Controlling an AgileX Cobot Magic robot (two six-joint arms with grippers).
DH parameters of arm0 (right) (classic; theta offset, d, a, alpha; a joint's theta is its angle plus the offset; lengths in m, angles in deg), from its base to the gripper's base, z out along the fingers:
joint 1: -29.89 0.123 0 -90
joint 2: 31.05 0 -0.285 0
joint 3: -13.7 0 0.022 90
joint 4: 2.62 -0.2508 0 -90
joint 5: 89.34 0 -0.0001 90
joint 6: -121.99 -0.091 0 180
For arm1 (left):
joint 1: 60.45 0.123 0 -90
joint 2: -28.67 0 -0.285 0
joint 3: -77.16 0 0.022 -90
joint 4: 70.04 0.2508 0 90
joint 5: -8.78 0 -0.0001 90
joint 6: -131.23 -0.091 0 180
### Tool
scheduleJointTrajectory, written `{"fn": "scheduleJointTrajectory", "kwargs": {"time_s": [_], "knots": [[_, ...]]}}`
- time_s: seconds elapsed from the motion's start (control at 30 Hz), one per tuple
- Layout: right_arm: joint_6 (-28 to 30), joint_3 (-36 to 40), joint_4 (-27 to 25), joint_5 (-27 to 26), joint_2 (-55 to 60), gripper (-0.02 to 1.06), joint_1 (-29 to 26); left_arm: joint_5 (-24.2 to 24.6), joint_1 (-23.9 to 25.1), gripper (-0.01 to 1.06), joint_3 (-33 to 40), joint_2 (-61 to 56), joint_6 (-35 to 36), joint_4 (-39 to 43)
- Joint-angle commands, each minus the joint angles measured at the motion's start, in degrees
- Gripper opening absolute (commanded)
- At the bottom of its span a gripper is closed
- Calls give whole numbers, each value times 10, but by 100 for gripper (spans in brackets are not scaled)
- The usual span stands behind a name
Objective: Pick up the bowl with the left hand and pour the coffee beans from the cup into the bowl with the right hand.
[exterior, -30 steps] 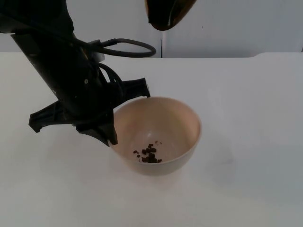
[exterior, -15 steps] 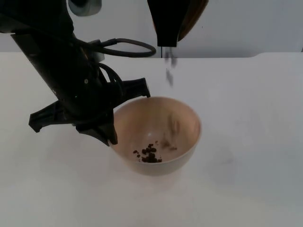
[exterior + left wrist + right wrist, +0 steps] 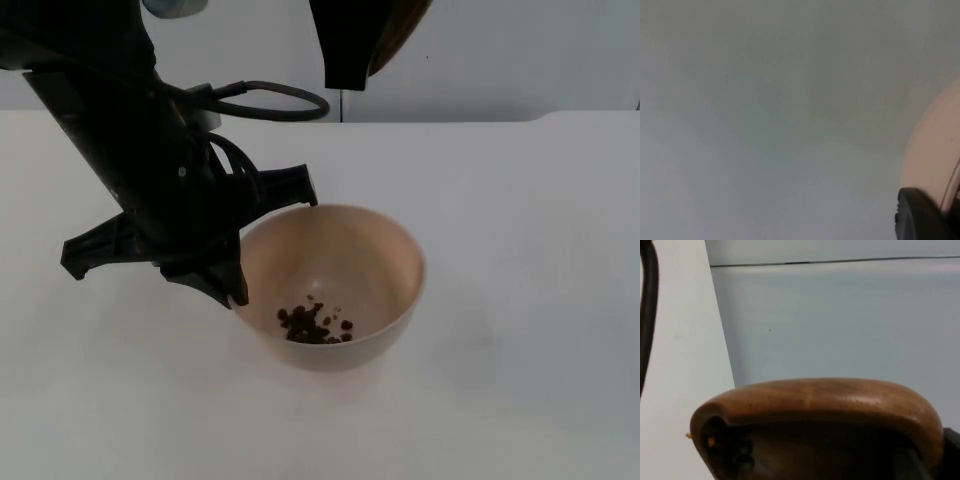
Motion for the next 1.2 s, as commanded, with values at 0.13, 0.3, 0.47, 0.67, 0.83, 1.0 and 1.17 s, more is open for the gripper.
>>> {"fn": "scheduleJointTrajectory", "kwargs": {"time_s": [0.13, 0.3, 0.47, 0.67, 0.83, 1.0, 1.17], "knots": [[1, 0, 3, -1, -3, 0, 2, -4, -3, 0, -2, -1, 3, -4], [1, -2, -36, -1, -3, 0, 1, -4, -3, 0, -2, -1, 3, -4], [3, -2, -68, -1, -3, 0, -6, -4, -3, 0, -2, -1, 3, -4], [4, -6, -139, -1, -3, 0, -39, -5, -3, 0, -2, -1, 3, -4], [1, -31, -192, -1, -3, 0, -54, -6, -3, 0, -2, -1, 3, -4], [14, -50, -225, -1, -3, 0, -64, -6, -3, 0, -2, -1, 3, -4], [24, -62, -292, -1, -3, 0, -86, -6, -3, 0, -2, -1, 3, -4]]}}
